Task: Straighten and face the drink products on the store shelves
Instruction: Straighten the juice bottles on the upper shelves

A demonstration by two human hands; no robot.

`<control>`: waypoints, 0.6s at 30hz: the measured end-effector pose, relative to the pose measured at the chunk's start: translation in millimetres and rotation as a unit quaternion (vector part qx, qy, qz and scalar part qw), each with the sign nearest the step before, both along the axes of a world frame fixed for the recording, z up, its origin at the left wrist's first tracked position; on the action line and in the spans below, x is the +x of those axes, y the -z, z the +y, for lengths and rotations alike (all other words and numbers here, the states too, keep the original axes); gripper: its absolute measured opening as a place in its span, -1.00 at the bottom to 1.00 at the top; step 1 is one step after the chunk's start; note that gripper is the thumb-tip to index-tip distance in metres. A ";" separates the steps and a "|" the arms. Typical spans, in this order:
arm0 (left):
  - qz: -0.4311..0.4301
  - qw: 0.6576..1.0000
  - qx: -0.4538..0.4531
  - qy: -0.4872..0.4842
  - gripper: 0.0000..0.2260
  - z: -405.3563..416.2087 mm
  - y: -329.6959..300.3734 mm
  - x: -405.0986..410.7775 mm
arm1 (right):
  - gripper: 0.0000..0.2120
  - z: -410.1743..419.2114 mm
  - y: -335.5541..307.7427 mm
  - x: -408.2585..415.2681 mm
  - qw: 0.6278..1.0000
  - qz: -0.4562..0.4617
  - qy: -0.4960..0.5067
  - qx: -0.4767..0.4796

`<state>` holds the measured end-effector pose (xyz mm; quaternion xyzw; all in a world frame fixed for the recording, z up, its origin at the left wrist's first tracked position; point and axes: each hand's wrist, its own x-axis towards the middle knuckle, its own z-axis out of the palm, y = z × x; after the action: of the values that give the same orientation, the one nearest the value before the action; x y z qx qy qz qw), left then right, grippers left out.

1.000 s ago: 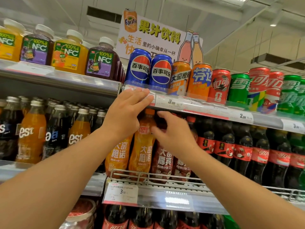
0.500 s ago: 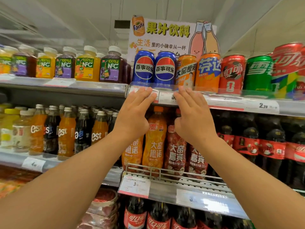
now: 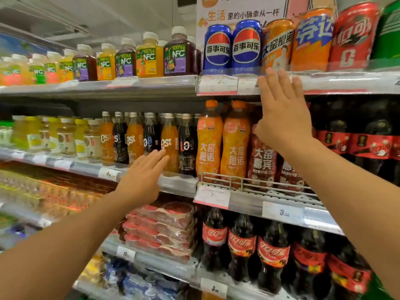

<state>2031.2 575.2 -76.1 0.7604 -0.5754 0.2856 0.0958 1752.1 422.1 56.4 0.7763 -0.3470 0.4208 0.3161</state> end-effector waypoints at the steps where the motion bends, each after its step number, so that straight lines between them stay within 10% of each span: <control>1: 0.015 1.000 0.020 -0.011 -0.27 4.9 11.8 11.8 | -0.15 -0.1 2.1 2.5 1.000 -0.003 0.013 0.003; 7: 0.058 0.993 0.103 0.002 -0.29 4.5 51.8 66.6 | -0.13 21.9 24.9 40.9 0.992 -0.083 0.068 0.066; 18: 0.104 0.989 0.062 0.087 -0.34 -11.4 50.7 105.0 | -0.26 106.9 167.5 196.1 0.965 0.107 -0.070 0.228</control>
<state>2136.2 563.7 -126.8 0.7377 -0.6425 0.1593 0.1325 1948.3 529.0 -111.0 0.8907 -0.3426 0.2662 0.1359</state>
